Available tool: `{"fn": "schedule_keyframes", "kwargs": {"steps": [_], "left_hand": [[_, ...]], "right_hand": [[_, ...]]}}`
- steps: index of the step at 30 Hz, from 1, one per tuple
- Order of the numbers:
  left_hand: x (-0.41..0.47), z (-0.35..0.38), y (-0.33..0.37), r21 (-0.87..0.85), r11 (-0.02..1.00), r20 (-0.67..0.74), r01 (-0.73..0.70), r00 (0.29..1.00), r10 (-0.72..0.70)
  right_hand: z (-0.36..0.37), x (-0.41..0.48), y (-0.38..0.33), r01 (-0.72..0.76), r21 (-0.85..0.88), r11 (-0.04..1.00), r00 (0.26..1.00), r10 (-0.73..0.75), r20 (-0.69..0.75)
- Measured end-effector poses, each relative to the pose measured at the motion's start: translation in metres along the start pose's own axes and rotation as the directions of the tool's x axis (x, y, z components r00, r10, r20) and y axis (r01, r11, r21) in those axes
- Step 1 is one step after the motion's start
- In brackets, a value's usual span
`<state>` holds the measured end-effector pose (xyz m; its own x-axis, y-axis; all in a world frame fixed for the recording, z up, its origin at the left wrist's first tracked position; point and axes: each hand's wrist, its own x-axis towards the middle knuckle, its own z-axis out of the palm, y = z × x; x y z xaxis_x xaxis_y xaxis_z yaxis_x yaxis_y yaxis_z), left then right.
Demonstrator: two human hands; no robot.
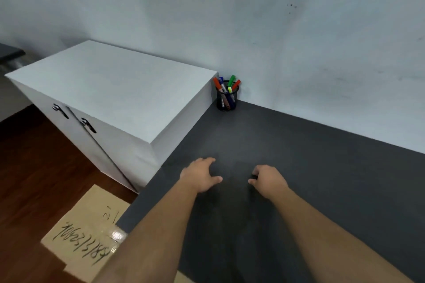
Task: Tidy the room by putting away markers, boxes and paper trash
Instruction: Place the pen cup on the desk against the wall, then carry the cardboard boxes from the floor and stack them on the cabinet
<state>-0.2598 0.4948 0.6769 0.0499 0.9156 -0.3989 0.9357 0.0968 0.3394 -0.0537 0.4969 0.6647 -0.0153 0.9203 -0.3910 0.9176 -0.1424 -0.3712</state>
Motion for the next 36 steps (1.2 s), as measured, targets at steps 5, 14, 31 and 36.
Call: {"fn": "schedule_keyframes", "kwargs": {"steps": [5, 14, 31, 36], "left_hand": [[-0.076, -0.002, -0.01, 0.087, 0.993, 0.057, -0.082, 0.995, 0.077], [-0.192, 0.035, -0.036, 0.055, 0.989, -0.059, -0.136, 0.989, 0.139], [-0.305, 0.304, -0.189, -0.386, 0.815, 0.101, 0.433, 0.897, -0.429], [-0.25, 0.327, -0.229, -0.628, 0.61, 0.112, 0.484, 0.832, -0.544]], "right_hand": [[0.018, -0.086, -0.011, -0.057, 0.043, 0.997, 0.996, 0.06, -0.066], [0.077, -0.218, -0.007, -0.006, 0.066, 0.998, 0.995, 0.013, -0.101], [0.311, -0.267, 0.089, -0.167, 0.177, 0.97, 0.974, 0.134, 0.183], [0.356, -0.212, 0.113, -0.449, 0.333, 0.829, 0.883, 0.354, 0.308]]}}
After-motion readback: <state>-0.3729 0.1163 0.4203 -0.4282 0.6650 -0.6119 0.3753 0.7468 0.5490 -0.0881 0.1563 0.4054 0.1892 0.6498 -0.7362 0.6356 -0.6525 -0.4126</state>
